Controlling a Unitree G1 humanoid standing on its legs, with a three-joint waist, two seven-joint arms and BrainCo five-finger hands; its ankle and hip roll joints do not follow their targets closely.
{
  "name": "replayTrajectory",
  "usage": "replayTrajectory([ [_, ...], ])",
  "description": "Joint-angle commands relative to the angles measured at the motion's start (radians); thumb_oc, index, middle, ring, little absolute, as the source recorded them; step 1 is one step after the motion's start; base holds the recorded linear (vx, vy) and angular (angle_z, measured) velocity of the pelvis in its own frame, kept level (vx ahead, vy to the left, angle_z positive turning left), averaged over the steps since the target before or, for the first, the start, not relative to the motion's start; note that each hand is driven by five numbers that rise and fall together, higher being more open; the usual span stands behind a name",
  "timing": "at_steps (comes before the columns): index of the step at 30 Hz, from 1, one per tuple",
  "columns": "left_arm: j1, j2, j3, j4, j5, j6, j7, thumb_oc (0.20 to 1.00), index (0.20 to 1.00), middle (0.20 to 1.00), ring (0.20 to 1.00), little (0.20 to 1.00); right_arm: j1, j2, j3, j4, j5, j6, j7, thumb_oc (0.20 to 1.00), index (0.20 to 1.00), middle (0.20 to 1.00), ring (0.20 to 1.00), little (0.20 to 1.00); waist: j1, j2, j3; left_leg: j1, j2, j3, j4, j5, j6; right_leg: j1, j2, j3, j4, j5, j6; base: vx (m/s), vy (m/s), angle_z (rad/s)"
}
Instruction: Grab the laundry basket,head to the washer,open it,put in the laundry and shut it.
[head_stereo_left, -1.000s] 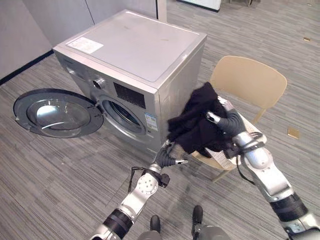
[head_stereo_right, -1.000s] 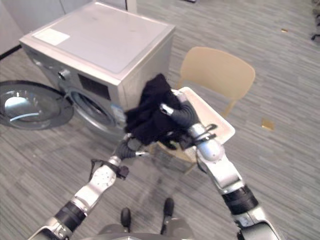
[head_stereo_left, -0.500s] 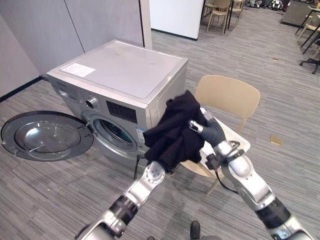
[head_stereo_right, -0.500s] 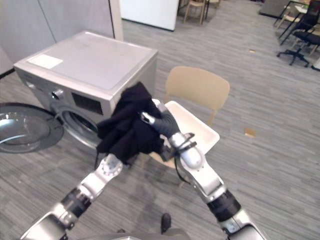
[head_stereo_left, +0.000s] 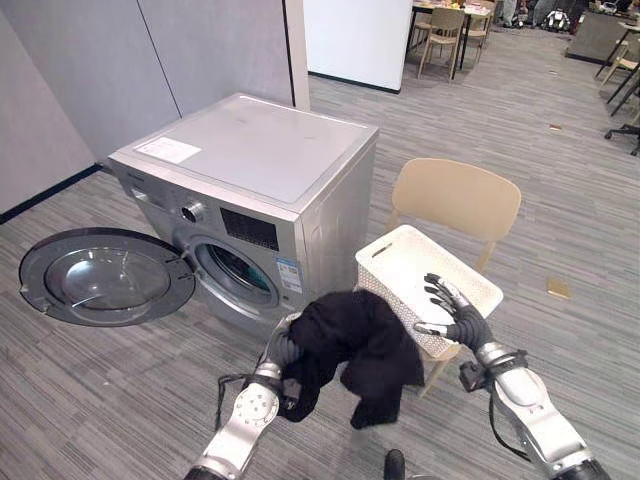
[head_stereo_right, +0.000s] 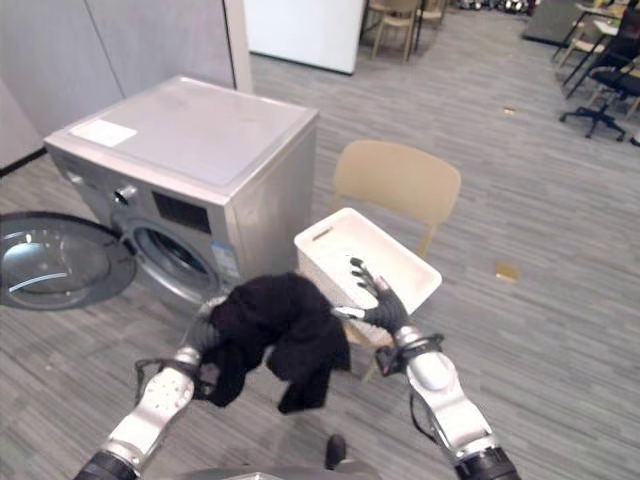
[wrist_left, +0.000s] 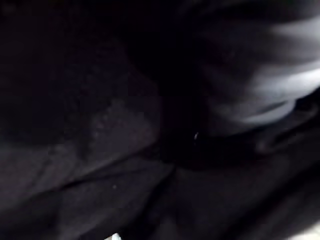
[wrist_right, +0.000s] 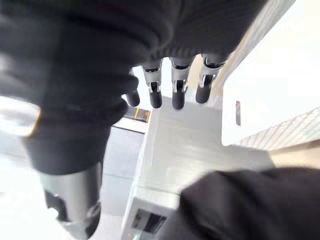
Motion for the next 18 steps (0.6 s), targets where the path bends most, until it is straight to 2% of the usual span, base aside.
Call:
replayTrajectory([
  [1, 0.006, 0.066, 0.064, 0.097, -0.023, -0.015, -0.090, 0.200, 0.200, 0.200, 0.200, 0.200, 0.015, -0.059, -0.063, 0.084, -0.112, -0.007, 0.017, 1.000, 1.000, 1.000, 1.000, 1.000, -0.004, -0.004, -0.009, -0.053, -0.007, -0.029, -0.002, -0.013, -0.019, 0.105, -0.001, -0.009, 0.010, -0.175, 0.072, 0.00, 0.000, 0.00],
  [6, 0.065, 0.084, 0.116, 0.233, 0.002, 0.015, -0.140, 0.200, 0.200, 0.200, 0.200, 0.200, 0.041, -0.085, -0.067, 0.238, -0.201, 0.017, 0.040, 1.000, 1.000, 1.000, 1.000, 1.000, -0.004, 0.007, 0.002, -0.050, -0.005, -0.031, -0.002, -0.007, -0.018, 0.107, 0.003, -0.006, 0.012, -0.182, 0.067, -0.01, -0.021, -0.03],
  [10, 0.086, 0.063, 0.171, 0.321, 0.011, 0.029, -0.123, 0.200, 0.200, 0.200, 0.200, 0.200, 0.041, -0.079, -0.068, 0.332, -0.226, 0.027, 0.044, 1.000, 1.000, 1.000, 1.000, 1.000, 0.001, 0.010, 0.016, -0.056, -0.004, -0.038, 0.004, -0.001, -0.018, 0.107, 0.006, -0.009, 0.016, -0.187, 0.062, -0.01, -0.016, 0.02],
  [14, 0.060, -0.006, 0.264, 0.407, -0.036, 0.034, -0.012, 0.200, 0.200, 0.200, 0.200, 0.200, 0.014, -0.030, -0.073, 0.463, -0.232, 0.026, -0.020, 1.000, 1.000, 1.000, 1.000, 1.000, 0.036, -0.005, 0.077, -0.128, -0.010, -0.071, 0.064, 0.008, -0.019, 0.089, 0.002, -0.042, 0.031, -0.196, 0.048, -0.09, -0.033, 0.16],
  [18, 0.028, -0.019, 0.273, 0.418, -0.057, 0.029, 0.023, 0.200, 0.200, 0.200, 0.200, 0.200, 0.000, -0.016, -0.074, 0.488, -0.231, 0.026, -0.048, 1.000, 1.000, 1.000, 1.000, 1.000, 0.045, -0.017, 0.106, -0.200, -0.007, -0.065, 0.116, 0.013, -0.025, 0.069, -0.012, -0.091, 0.042, -0.198, 0.046, -0.13, -0.015, 0.47],
])
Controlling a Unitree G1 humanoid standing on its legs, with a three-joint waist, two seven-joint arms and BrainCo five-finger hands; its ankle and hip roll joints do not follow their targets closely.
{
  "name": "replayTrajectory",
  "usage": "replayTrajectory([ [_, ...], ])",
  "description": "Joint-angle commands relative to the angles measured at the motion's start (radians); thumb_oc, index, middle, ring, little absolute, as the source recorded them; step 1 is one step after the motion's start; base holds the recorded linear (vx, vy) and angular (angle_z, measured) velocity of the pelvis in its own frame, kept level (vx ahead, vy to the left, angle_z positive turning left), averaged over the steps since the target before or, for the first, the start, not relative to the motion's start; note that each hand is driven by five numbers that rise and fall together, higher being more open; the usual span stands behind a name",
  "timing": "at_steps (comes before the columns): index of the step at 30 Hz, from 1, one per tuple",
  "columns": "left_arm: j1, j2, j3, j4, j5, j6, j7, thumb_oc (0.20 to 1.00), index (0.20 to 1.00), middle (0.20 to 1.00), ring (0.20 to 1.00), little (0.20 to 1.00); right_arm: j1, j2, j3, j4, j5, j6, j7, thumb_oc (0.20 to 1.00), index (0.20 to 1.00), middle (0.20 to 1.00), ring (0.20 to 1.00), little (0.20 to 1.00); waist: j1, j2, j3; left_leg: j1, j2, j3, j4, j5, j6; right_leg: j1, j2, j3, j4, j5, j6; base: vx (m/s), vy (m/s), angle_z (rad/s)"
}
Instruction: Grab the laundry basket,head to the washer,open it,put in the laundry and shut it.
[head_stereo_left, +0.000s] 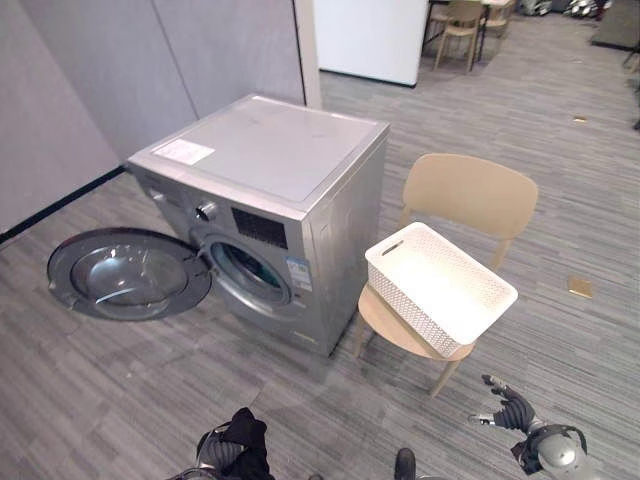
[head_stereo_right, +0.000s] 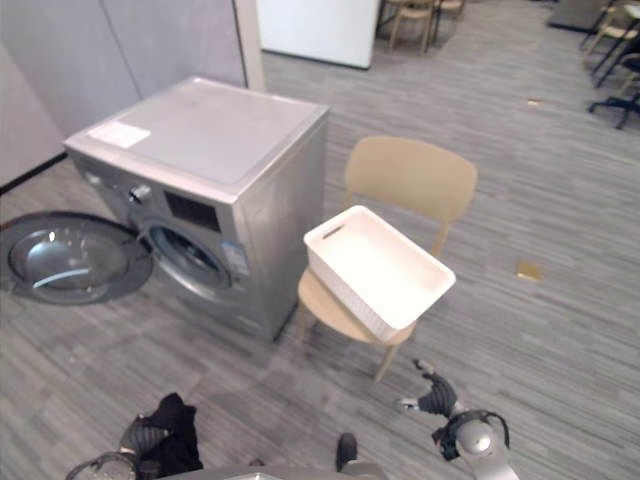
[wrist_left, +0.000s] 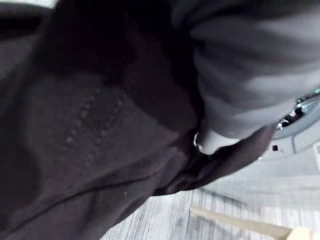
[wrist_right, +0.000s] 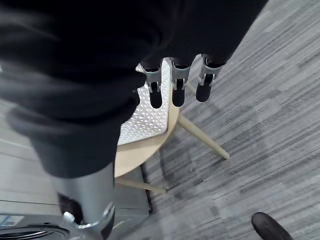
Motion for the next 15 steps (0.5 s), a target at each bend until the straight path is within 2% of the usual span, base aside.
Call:
replayTrajectory([
  [1, -0.135, 0.025, 0.032, -0.034, -0.041, -0.052, 0.086, 0.200, 0.200, 0.200, 0.200, 0.200, -0.096, 0.026, -0.025, 0.010, -0.007, -0.021, -0.080, 1.000, 1.000, 1.000, 1.000, 1.000, 0.011, -0.066, 0.090, -0.131, 0.011, 0.116, 0.110, 0.004, -0.035, 0.100, -0.035, -0.096, 0.038, -0.194, 0.055, -0.05, 0.020, 0.88],
  [2, -0.135, 0.025, 0.032, -0.034, -0.041, -0.052, 0.086, 0.200, 0.200, 0.200, 0.200, 0.200, -0.097, 0.027, -0.025, 0.011, -0.007, -0.022, -0.080, 1.000, 1.000, 1.000, 1.000, 1.000, 0.011, -0.066, 0.090, -0.132, 0.011, 0.115, 0.112, 0.003, -0.035, 0.099, -0.035, -0.096, 0.038, -0.194, 0.055, 0.01, 0.038, 1.03],
  [3, -0.136, 0.024, 0.035, -0.038, -0.045, -0.053, 0.096, 0.200, 0.200, 0.200, 0.200, 0.200, -0.095, 0.031, -0.024, 0.014, -0.005, -0.019, -0.089, 1.000, 1.000, 1.000, 1.000, 1.000, 0.005, -0.068, 0.086, -0.122, 0.027, 0.169, 0.120, -0.023, -0.040, 0.108, -0.042, -0.118, 0.037, -0.207, 0.063, 0.06, 0.019, 1.06],
  [4, -0.136, 0.024, 0.036, -0.038, -0.045, -0.053, 0.096, 0.200, 0.200, 0.200, 0.200, 0.200, -0.095, 0.031, -0.024, 0.015, -0.005, -0.019, -0.089, 1.000, 1.000, 1.000, 1.000, 1.000, 0.005, -0.068, 0.086, -0.123, 0.028, 0.169, 0.123, -0.025, -0.040, 0.109, -0.042, -0.118, 0.037, -0.207, 0.063, 0.06, 0.073, 0.98],
  [5, -0.138, 0.024, 0.041, -0.055, -0.052, -0.060, 0.112, 0.200, 0.200, 0.200, 0.200, 0.200, -0.092, 0.042, -0.018, 0.029, -0.005, -0.014, -0.098, 1.000, 1.000, 1.000, 1.000, 1.000, -0.001, -0.071, 0.084, -0.124, 0.054, 0.274, 0.138, -0.030, -0.038, 0.112, -0.058, -0.170, 0.036, -0.205, 0.066, 0.00, 0.096, 0.80],
  [6, -0.140, 0.025, 0.045, -0.069, -0.061, -0.064, 0.119, 0.200, 0.200, 0.200, 0.200, 0.200, -0.088, 0.047, -0.017, 0.032, -0.005, -0.013, -0.102, 1.000, 1.000, 1.000, 1.000, 1.000, -0.007, -0.072, 0.081, -0.115, 0.070, 0.328, 0.133, -0.037, -0.039, 0.113, -0.066, -0.202, 0.042, -0.205, 0.068, 0.03, 0.132, 0.63],
  [7, -0.137, 0.024, 0.046, -0.080, -0.063, -0.066, 0.117, 0.200, 0.200, 0.200, 0.200, 0.200, -0.086, 0.056, -0.016, 0.033, -0.004, -0.012, -0.104, 1.000, 1.000, 1.000, 1.000, 1.000, -0.010, -0.070, 0.076, -0.106, 0.073, 0.350, 0.123, -0.041, -0.037, 0.114, -0.069, -0.222, 0.047, -0.207, 0.070, 0.08, 0.133, 1.26],
  [9, -0.130, 0.031, 0.040, -0.106, -0.047, -0.070, 0.114, 0.200, 0.200, 0.200, 0.200, 0.200, -0.094, 0.064, -0.004, 0.042, -0.009, -0.008, -0.106, 1.000, 1.000, 1.000, 1.000, 1.000, -0.008, -0.075, 0.074, -0.115, 0.061, 0.334, 0.130, -0.050, -0.030, 0.128, -0.084, -0.245, 0.054, -0.206, 0.078, 0.14, 0.183, 1.28],
  [11, -0.120, 0.044, 0.043, -0.125, -0.028, -0.067, 0.110, 0.200, 0.200, 0.200, 0.200, 0.200, -0.107, 0.081, 0.011, 0.051, -0.018, -0.005, -0.108, 1.000, 1.000, 1.000, 1.000, 1.000, 0.007, -0.090, 0.069, -0.108, 0.029, 0.309, 0.107, -0.068, -0.007, 0.126, -0.107, -0.243, 0.097, -0.208, 0.091, 0.16, 0.241, 0.39],
  [13, -0.125, 0.053, 0.039, -0.130, -0.019, -0.069, 0.111, 0.200, 0.200, 0.200, 0.200, 0.200, -0.117, 0.087, 0.017, 0.053, -0.015, -0.010, -0.114, 1.000, 1.000, 1.000, 1.000, 1.000, 0.013, -0.101, 0.069, -0.107, 0.016, 0.301, 0.101, -0.076, 0.005, 0.123, -0.115, -0.238, 0.123, -0.216, 0.098, 0.13, 0.154, 0.17],
  [15, -0.142, 0.065, 0.029, -0.146, -0.016, -0.065, 0.105, 0.200, 0.200, 0.200, 0.200, 0.200, -0.129, 0.100, 0.020, 0.045, -0.007, -0.012, -0.113, 1.000, 1.000, 1.000, 1.000, 1.000, 0.005, -0.112, 0.078, -0.093, -0.010, 0.274, 0.088, -0.090, 0.019, 0.085, -0.105, -0.165, 0.182, -0.218, 0.098, 0.15, 0.114, 0.41],
])
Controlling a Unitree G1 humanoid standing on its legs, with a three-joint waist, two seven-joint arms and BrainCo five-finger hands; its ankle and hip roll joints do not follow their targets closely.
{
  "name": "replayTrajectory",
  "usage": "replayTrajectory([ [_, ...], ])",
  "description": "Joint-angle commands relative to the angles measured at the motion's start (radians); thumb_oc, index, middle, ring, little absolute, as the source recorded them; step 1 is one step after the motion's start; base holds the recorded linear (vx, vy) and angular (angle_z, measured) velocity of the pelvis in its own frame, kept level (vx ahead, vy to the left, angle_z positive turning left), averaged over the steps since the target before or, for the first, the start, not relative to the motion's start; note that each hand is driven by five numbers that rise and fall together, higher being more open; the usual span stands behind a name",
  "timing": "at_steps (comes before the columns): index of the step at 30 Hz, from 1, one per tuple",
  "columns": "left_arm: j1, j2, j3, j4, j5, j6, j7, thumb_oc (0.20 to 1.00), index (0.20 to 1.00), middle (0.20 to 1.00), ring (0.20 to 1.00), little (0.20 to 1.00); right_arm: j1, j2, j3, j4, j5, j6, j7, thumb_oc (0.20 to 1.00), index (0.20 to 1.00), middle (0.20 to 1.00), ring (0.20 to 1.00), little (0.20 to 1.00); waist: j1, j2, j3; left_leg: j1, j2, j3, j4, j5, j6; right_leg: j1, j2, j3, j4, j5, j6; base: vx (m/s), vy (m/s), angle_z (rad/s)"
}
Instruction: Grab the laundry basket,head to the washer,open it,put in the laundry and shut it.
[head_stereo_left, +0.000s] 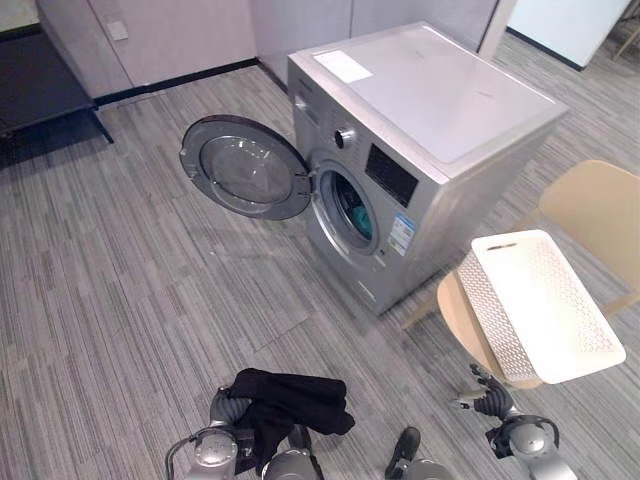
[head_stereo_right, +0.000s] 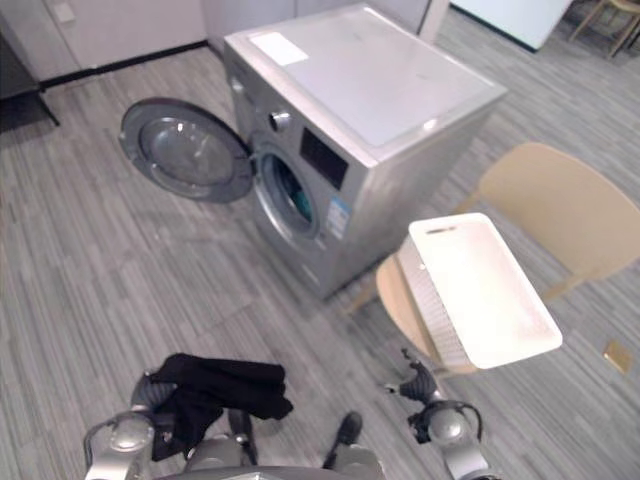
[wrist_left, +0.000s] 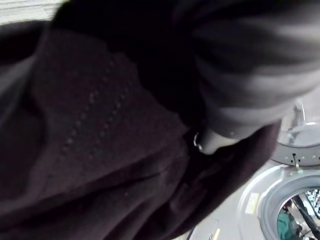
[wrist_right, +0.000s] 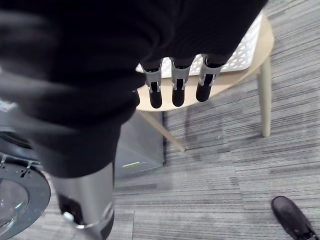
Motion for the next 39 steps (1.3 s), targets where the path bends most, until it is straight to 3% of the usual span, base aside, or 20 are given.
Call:
replayTrajectory([
  [1, -0.047, 0.059, 0.019, -0.085, 0.017, -0.065, 0.017, 0.200, 0.200, 0.200, 0.200, 0.200, -0.042, -0.013, 0.004, -0.014, -0.001, -0.029, -0.017, 1.000, 1.000, 1.000, 1.000, 1.000, -0.025, 0.005, 0.013, 0.021, -0.015, -0.067, 0.018, -0.086, -0.017, 0.035, 0.103, 0.147, 0.142, -0.199, 0.029, 0.17, 0.126, 0.74],
  [4, -0.070, 0.063, 0.001, -0.097, 0.015, -0.070, 0.018, 0.200, 0.200, 0.200, 0.200, 0.200, -0.049, -0.007, 0.009, -0.031, 0.016, -0.034, -0.019, 1.000, 1.000, 1.000, 1.000, 1.000, -0.050, 0.019, 0.025, 0.053, -0.032, -0.103, -0.028, -0.087, -0.011, -0.060, 0.143, 0.247, 0.209, -0.210, 0.030, 0.19, 0.123, 0.80],
  [5, -0.075, 0.063, -0.007, -0.102, 0.018, -0.071, 0.017, 0.200, 0.200, 0.200, 0.200, 0.200, -0.044, -0.008, 0.005, -0.038, 0.020, -0.035, -0.019, 1.000, 1.000, 1.000, 1.000, 1.000, -0.060, 0.022, 0.033, 0.057, -0.033, -0.107, -0.039, -0.067, -0.005, -0.102, 0.163, 0.267, 0.221, -0.192, 0.017, 0.17, 0.077, 0.82],
  [8, -0.093, 0.061, -0.032, -0.111, 0.026, -0.069, 0.010, 0.200, 0.200, 0.200, 0.200, 0.200, -0.034, -0.007, 0.004, -0.042, 0.032, -0.036, -0.014, 1.000, 1.000, 1.000, 1.000, 1.000, -0.082, 0.022, 0.059, 0.084, -0.059, -0.172, -0.034, -0.086, 0.004, -0.160, 0.194, 0.320, 0.210, -0.167, 0.014, 0.20, 0.019, 0.66],
  [12, -0.106, 0.058, -0.046, -0.101, 0.044, -0.068, 0.001, 0.200, 0.200, 0.200, 0.200, 0.200, -0.030, -0.011, 0.011, -0.029, 0.019, -0.032, -0.005, 1.000, 1.000, 1.000, 1.000, 1.000, -0.098, 0.018, 0.075, 0.123, -0.098, -0.245, -0.018, -0.120, 0.009, -0.214, 0.215, 0.337, 0.182, -0.125, 0.018, 0.25, -0.021, 0.84],
  [15, -0.103, 0.055, -0.051, -0.101, 0.055, -0.069, -0.004, 0.200, 0.200, 0.200, 0.200, 0.200, -0.027, -0.013, 0.010, -0.031, 0.021, -0.035, -0.001, 1.000, 1.000, 1.000, 1.000, 1.000, -0.099, 0.015, 0.078, 0.134, -0.109, -0.273, 0.008, -0.143, 0.010, -0.191, 0.200, 0.311, 0.176, -0.126, 0.015, 0.20, -0.078, 0.73],
  [16, -0.091, 0.048, -0.054, -0.101, 0.061, -0.074, -0.011, 0.200, 0.200, 0.200, 0.200, 0.200, -0.022, -0.016, 0.012, -0.025, 0.025, -0.043, 0.005, 1.000, 1.000, 1.000, 1.000, 1.000, -0.098, 0.015, 0.071, 0.146, -0.111, -0.279, 0.029, -0.161, -0.003, -0.151, 0.204, 0.318, 0.144, -0.135, 0.004, 0.20, -0.119, 0.66],
  [18, -0.081, 0.044, -0.051, -0.097, 0.057, -0.074, -0.019, 0.200, 0.200, 0.200, 0.200, 0.200, -0.018, -0.025, 0.006, -0.018, 0.019, -0.041, 0.005, 1.000, 1.000, 1.000, 1.000, 1.000, -0.101, 0.013, 0.060, 0.134, -0.103, -0.276, 0.091, -0.175, -0.032, -0.111, 0.199, 0.304, 0.107, -0.135, -0.005, 0.22, -0.158, 0.41],
  [21, -0.087, 0.037, -0.054, -0.093, 0.043, -0.074, -0.018, 0.200, 0.200, 0.200, 0.200, 0.200, -0.015, -0.042, -0.003, -0.019, 0.030, -0.038, 0.001, 1.000, 1.000, 1.000, 1.000, 1.000, -0.106, 0.001, 0.069, 0.059, -0.067, -0.248, 0.281, -0.145, -0.062, -0.055, 0.198, 0.301, 0.076, -0.148, -0.032, 0.15, -0.109, 0.77],
  [23, -0.097, 0.028, -0.058, -0.081, 0.035, -0.072, -0.015, 0.200, 0.200, 0.200, 0.200, 0.200, -0.010, -0.051, -0.009, 0.002, 0.034, -0.032, 0.001, 1.000, 1.000, 1.000, 1.000, 1.000, -0.104, 0.001, 0.075, 0.002, -0.007, -0.195, 0.293, -0.156, -0.051, -0.004, 0.191, 0.288, 0.050, -0.176, -0.039, 0.24, -0.008, 0.45],
  [28, -0.102, 0.053, -0.065, -0.078, 0.047, -0.068, -0.006, 0.200, 0.200, 0.200, 0.200, 0.200, -0.013, -0.054, -0.006, 0.030, 0.031, -0.029, -0.013, 1.000, 1.000, 1.000, 1.000, 1.000, -0.069, 0.000, 0.067, -0.157, 0.043, -0.302, 0.080, 0.050, -0.098, 0.058, 0.192, 0.319, 0.031, -0.229, -0.031, 0.32, 0.111, 0.05],
  [29, -0.103, 0.054, -0.069, -0.082, 0.045, -0.066, -0.004, 0.200, 0.200, 0.200, 0.200, 0.200, -0.014, -0.051, -0.007, 0.034, 0.030, -0.027, -0.015, 1.000, 1.000, 1.000, 1.000, 1.000, -0.064, 0.003, 0.065, -0.176, 0.051, -0.315, 0.065, 0.068, -0.105, 0.069, 0.189, 0.329, 0.037, -0.241, -0.028, 0.48, 0.318, -0.60],
  [30, -0.094, 0.054, -0.072, -0.096, 0.044, -0.067, -0.013, 0.200, 0.200, 0.200, 0.200, 0.200, -0.011, -0.049, -0.012, 0.027, 0.018, -0.028, -0.010, 1.000, 1.000, 1.000, 1.000, 1.000, -0.062, 0.015, 0.051, -0.151, 0.058, -0.310, 0.038, 0.063, -0.105, 0.093, 0.174, 0.345, 0.048, -0.261, -0.011, 0.69, 0.538, -0.99],
  [31, -0.089, 0.061, -0.083, -0.109, 0.053, -0.063, -0.031, 0.200, 0.200, 0.200, 0.200, 0.200, -0.011, -0.036, -0.024, 0.017, 0.011, -0.022, -0.011, 1.000, 1.000, 1.000, 1.000, 1.000, -0.067, 0.011, 0.041, -0.154, 0.033, -0.298, 0.084, 0.039, -0.087, 0.096, 0.137, 0.366, 0.093, -0.263, 0.003, 0.59, 0.484, -0.88],
  [33, -0.094, 0.067, -0.086, -0.112, 0.056, -0.062, -0.036, 0.200, 0.200, 0.200, 0.200, 0.200, -0.016, -0.027, -0.024, 0.015, 0.015, -0.024, -0.010, 1.000, 1.000, 1.000, 1.000, 1.000, -0.067, 0.004, 0.044, -0.145, 0.026, -0.285, 0.103, 0.019, -0.081, 0.079, 0.125, 0.381, 0.132, -0.265, 0.006, 0.27, 0.258, -0.59],
  [35, -0.114, 0.091, -0.088, -0.110, 0.065, -0.060, -0.032, 0.200, 0.200, 0.200, 0.200, 0.200, -0.048, -0.013, -0.010, 0.023, 0.015, -0.021, -0.013, 1.000, 1.000, 1.000, 1.000, 1.000, -0.067, -0.006, 0.050, -0.133, 0.010, -0.249, 0.144, -0.035, -0.045, 0.024, 0.109, 0.412, 0.233, -0.237, 0.012, 0.27, 0.308, -0.68],
  [36, -0.125, 0.104, -0.086, -0.111, 0.068, -0.062, -0.020, 0.200, 0.200, 0.200, 0.200, 0.200, -0.072, -0.004, 0.002, 0.023, 0.021, -0.025, -0.018, 1.000, 1.000, 1.000, 1.000, 1.000, -0.067, -0.012, 0.056, -0.113, 0.010, -0.208, 0.155, -0.068, -0.025, -0.020, 0.098, 0.412, 0.291, -0.192, 0.022, 0.21, 0.247, -0.60],
  [39, -0.127, 0.110, -0.088, -0.114, 0.066, -0.062, -0.018, 0.200, 0.200, 0.200, 0.200, 0.200, -0.088, 0.002, 0.011, 0.018, 0.024, -0.024, -0.017, 1.000, 1.000, 1.000, 1.000, 1.000, -0.069, -0.017, 0.059, -0.077, 0.014, -0.163, 0.149, -0.090, -0.013, -0.068, 0.099, 0.394, 0.320, -0.163, 0.023, 0.11, 0.133, -0.70],
])
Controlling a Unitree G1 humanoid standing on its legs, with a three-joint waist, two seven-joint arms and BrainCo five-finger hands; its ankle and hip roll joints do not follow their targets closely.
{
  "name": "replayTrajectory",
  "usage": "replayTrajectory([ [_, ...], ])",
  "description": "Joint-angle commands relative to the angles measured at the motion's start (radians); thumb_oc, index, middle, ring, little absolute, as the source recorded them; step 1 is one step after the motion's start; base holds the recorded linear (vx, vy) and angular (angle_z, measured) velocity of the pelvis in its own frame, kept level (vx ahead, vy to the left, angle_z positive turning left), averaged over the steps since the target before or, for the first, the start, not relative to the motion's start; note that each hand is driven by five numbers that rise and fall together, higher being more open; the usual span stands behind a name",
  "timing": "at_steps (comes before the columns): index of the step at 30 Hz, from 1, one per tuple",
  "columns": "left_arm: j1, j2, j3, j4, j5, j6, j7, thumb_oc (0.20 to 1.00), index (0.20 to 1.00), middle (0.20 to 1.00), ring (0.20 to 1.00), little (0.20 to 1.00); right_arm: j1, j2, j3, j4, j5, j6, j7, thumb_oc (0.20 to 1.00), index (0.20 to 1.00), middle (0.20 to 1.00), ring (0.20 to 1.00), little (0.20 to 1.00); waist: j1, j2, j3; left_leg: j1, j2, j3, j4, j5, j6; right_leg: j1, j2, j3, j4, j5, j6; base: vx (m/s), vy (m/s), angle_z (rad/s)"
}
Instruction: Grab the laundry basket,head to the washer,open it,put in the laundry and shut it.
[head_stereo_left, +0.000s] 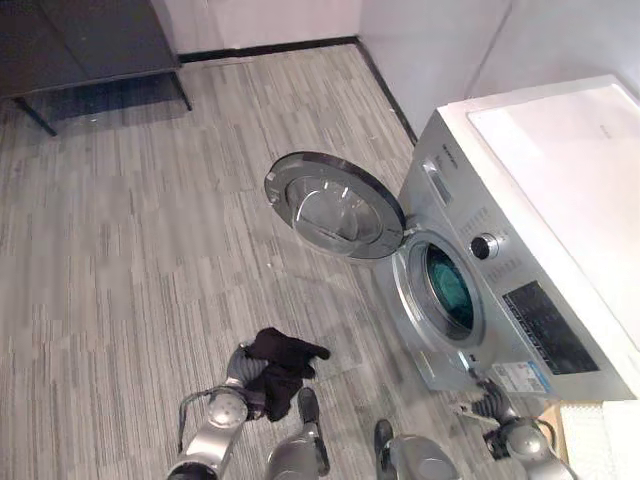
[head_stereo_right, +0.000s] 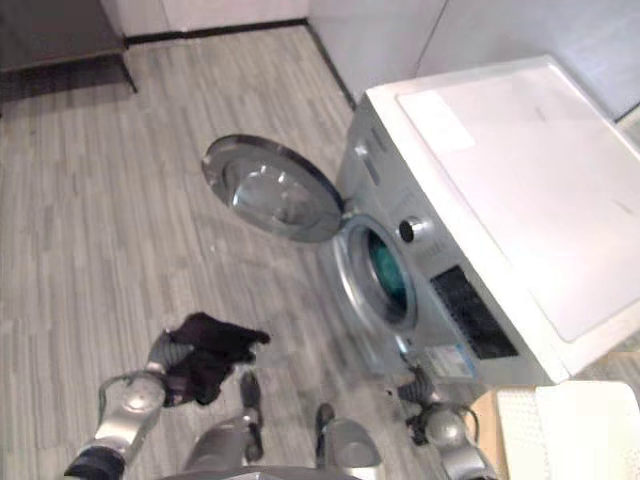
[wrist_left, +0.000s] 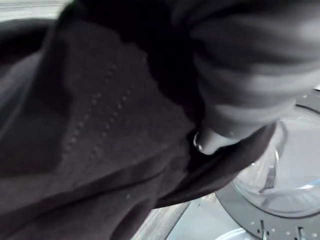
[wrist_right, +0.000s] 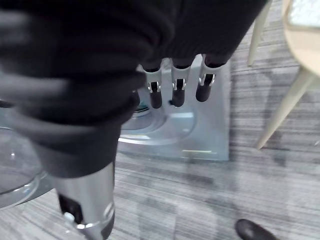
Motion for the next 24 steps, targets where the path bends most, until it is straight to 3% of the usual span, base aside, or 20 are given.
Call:
replayTrajectory([
  [1, 0.012, 0.048, 0.018, -0.070, 0.022, -0.044, 0.017, 0.200, 0.200, 0.200, 0.200, 0.200, -0.051, -0.010, -0.004, 0.002, 0.021, -0.019, -0.013, 1.000, 1.000, 1.000, 1.000, 1.000, 0.021, -0.052, -0.022, -0.008, 0.047, 0.013, 0.142, -0.172, -0.031, 0.034, -0.041, -0.036, -0.098, 0.126, 0.074, 0.13, 0.118, -0.74],
  [4, 0.017, 0.048, 0.017, -0.073, 0.025, -0.041, 0.013, 0.200, 0.200, 0.200, 0.200, 0.200, -0.059, -0.007, 0.002, 0.010, 0.023, -0.016, -0.012, 1.000, 1.000, 1.000, 1.000, 1.000, 0.012, -0.043, -0.025, 0.065, 0.042, 0.051, 0.109, -0.214, -0.035, 0.005, -0.027, -0.126, -0.132, 0.103, 0.081, 0.21, 0.112, -0.76],
  [6, 0.018, 0.044, 0.015, -0.088, 0.025, -0.039, 0.000, 0.200, 0.200, 0.200, 0.200, 0.200, -0.054, -0.012, 0.001, 0.006, 0.017, -0.015, -0.013, 1.000, 1.000, 1.000, 1.000, 1.000, 0.007, -0.036, -0.029, 0.133, 0.038, 0.097, 0.083, -0.230, -0.040, -0.015, -0.030, -0.258, -0.170, 0.117, 0.076, 0.24, 0.065, -0.79],
  [7, 0.018, 0.043, 0.015, -0.088, 0.025, -0.039, 0.000, 0.200, 0.200, 0.200, 0.200, 0.200, -0.054, -0.013, 0.001, 0.006, 0.017, -0.015, -0.013, 1.000, 1.000, 1.000, 1.000, 1.000, 0.008, -0.035, -0.027, 0.135, 0.038, 0.097, 0.081, -0.230, -0.041, -0.013, -0.029, -0.258, -0.171, 0.117, 0.076, 0.13, -0.002, -0.51],
  [9, 0.019, 0.040, 0.012, -0.094, 0.026, -0.036, -0.011, 0.200, 0.200, 0.200, 0.200, 0.200, -0.045, -0.014, -0.005, 0.005, 0.010, -0.011, -0.013, 1.000, 1.000, 1.000, 1.000, 1.000, 0.007, -0.031, -0.028, 0.174, 0.039, 0.123, 0.077, -0.242, -0.044, -0.017, -0.047, -0.352, -0.158, 0.114, 0.071, 0.11, -0.022, -0.69],
  [10, 0.020, 0.040, 0.012, -0.094, 0.026, -0.036, -0.012, 0.200, 0.200, 0.200, 0.200, 0.200, -0.044, -0.014, -0.005, 0.004, 0.010, -0.010, -0.012, 1.000, 1.000, 1.000, 1.000, 1.000, 0.007, -0.031, -0.026, 0.176, 0.039, 0.122, 0.077, -0.242, -0.044, -0.016, -0.048, -0.353, -0.156, 0.113, 0.072, 0.13, -0.080, -0.36],
  [12, 0.033, 0.026, -0.009, -0.105, 0.041, -0.038, -0.033, 0.200, 0.200, 0.200, 0.200, 0.200, -0.023, -0.017, -0.010, 0.000, 0.011, -0.011, -0.010, 1.000, 1.000, 1.000, 1.000, 1.000, -0.021, -0.034, -0.046, 0.198, 0.036, 0.138, 0.108, -0.260, -0.051, 0.027, -0.024, -0.308, -0.233, 0.101, 0.054, 0.20, -0.129, -0.19],
  [14, 0.049, 0.018, -0.007, -0.115, 0.038, -0.040, -0.048, 0.200, 0.200, 0.200, 0.200, 0.200, -0.010, -0.025, -0.016, 0.004, 0.013, -0.012, -0.009, 1.000, 1.000, 1.000, 1.000, 1.000, -0.022, -0.033, -0.052, 0.189, 0.062, 0.158, 0.197, -0.257, -0.076, 0.071, -0.001, -0.294, -0.293, 0.106, 0.036, 0.18, -0.172, -0.29],
  [15, 0.051, 0.012, -0.014, -0.120, 0.037, -0.040, -0.052, 0.200, 0.200, 0.200, 0.200, 0.200, -0.005, -0.037, -0.018, 0.000, 0.016, -0.010, -0.014, 1.000, 1.000, 1.000, 1.000, 1.000, -0.022, -0.035, -0.050, 0.167, 0.098, 0.147, 0.319, -0.218, -0.097, 0.103, 0.024, -0.261, -0.325, 0.106, 0.016, 0.20, -0.179, -0.53],
  [16, 0.050, 0.007, -0.017, -0.118, 0.036, -0.042, -0.048, 0.200, 0.200, 0.200, 0.200, 0.200, -0.004, -0.042, -0.019, -0.003, 0.020, -0.010, -0.016, 1.000, 1.000, 1.000, 1.000, 1.000, -0.018, -0.032, -0.047, 0.152, 0.105, 0.118, 0.358, -0.201, -0.104, 0.118, 0.041, -0.241, -0.338, 0.099, 0.005, 0.26, -0.079, -0.81],
  [18, 0.039, -0.019, -0.031, -0.109, 0.026, -0.043, -0.038, 0.200, 0.200, 0.200, 0.200, 0.200, -0.006, -0.053, -0.021, -0.004, 0.018, -0.010, -0.015, 1.000, 1.000, 1.000, 1.000, 1.000, -0.001, -0.046, -0.049, 0.059, 0.053, -0.044, 0.286, -0.220, -0.076, 0.136, 0.039, -0.153, -0.363, 0.104, 0.005, 0.21, 0.124, -1.20],
  [19, 0.037, -0.020, -0.034, -0.109, 0.025, -0.045, -0.034, 0.200, 0.200, 0.200, 0.200, 0.200, -0.010, -0.054, -0.020, -0.002, 0.020, -0.012, -0.017, 1.000, 1.000, 1.000, 1.000, 1.000, 0.008, -0.050, -0.048, 0.029, 0.036, -0.105, 0.252, -0.205, -0.082, 0.139, 0.039, -0.117, -0.369, 0.106, 0.011, 0.21, 0.211, -1.55],
  [20, 0.029, -0.027, -0.038, -0.105, 0.018, -0.049, -0.024, 0.200, 0.200, 0.200, 0.200, 0.200, -0.018, -0.055, -0.014, 0.005, 0.020, -0.016, -0.020, 1.000, 1.000, 1.000, 1.000, 1.000, 0.028, -0.042, -0.040, -0.005, 0.016, -0.219, 0.187, -0.163, -0.102, 0.148, 0.050, -0.068, -0.370, 0.105, 0.018, 0.21, 0.188, -1.79],
  [22, 0.023, -0.034, -0.045, -0.098, 0.010, -0.050, -0.015, 0.200, 0.200, 0.200, 0.200, 0.200, -0.028, -0.052, -0.012, 0.026, 0.019, -0.017, -0.022, 1.000, 1.000, 1.000, 1.000, 1.000, 0.038, -0.025, -0.037, -0.024, -0.001, -0.337, 0.122, -0.130, -0.109, 0.137, 0.058, 0.004, -0.351, 0.097, 0.027, 0.17, 0.262, -1.89],
  [24, 0.021, -0.032, -0.058, -0.090, 0.019, -0.049, -0.026, 0.200, 0.200, 0.200, 0.200, 0.200, -0.022, -0.045, -0.020, 0.043, 0.017, -0.017, -0.017, 1.000, 1.000, 1.000, 1.000, 1.000, 0.020, -0.010, -0.046, 0.013, 0.004, -0.305, 0.095, -0.133, -0.099, 0.130, 0.046, 0.030, -0.335, 0.091, 0.039, 0.12, 0.333, -1.82],
])
